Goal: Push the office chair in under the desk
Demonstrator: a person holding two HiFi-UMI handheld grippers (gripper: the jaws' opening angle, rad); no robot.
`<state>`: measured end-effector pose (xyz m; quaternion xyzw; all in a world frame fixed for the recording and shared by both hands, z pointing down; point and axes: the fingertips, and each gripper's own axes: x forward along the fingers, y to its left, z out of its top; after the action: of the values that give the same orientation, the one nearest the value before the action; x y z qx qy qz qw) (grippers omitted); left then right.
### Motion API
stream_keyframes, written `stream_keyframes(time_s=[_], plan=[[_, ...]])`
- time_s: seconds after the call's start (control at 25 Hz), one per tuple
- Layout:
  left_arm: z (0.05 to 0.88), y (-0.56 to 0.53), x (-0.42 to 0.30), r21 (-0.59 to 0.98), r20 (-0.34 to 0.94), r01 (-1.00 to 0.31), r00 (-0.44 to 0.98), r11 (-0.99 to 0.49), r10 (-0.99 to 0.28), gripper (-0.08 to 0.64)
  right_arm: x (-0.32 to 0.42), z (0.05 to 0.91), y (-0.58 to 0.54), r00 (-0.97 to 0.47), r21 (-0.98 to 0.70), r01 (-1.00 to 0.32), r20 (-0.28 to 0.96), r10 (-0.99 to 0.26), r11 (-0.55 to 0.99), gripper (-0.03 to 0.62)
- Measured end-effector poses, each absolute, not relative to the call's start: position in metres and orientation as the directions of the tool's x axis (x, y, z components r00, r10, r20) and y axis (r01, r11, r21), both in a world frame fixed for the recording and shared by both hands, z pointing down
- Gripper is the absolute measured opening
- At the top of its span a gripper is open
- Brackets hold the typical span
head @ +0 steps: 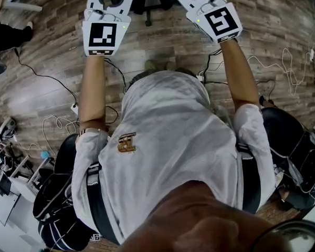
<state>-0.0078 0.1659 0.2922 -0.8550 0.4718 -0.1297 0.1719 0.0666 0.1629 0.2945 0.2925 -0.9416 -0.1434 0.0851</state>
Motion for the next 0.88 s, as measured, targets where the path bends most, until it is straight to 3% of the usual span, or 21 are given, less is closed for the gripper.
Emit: stream_keyframes(time_s=[0.32,0.56,0.88], plan=[[0.324,0.137,-0.018,-0.611,0.187,-0.623,0.484,-0.487,-0.855,0.205,0.076,0.319,0.133,-0.753,0.505,-0.463,0.210,-0.623,0.729,0.216],[0.346,0.112,-0.026,-0.755,0.255,-0.474,0.424,-0.453,-0.869,0.289,0.081,0.337,0.104,-0.671,0.674,-0.370,0.282,-0.685,0.640,0.242],[0.368,0.078,-0.036,-0.878,0.295,-0.273,0.335,-0.392,-0.895,0.325,0.090,0.361,0.062,-0.527,0.851,-0.162,0.354,-0.773,0.499,0.256]])
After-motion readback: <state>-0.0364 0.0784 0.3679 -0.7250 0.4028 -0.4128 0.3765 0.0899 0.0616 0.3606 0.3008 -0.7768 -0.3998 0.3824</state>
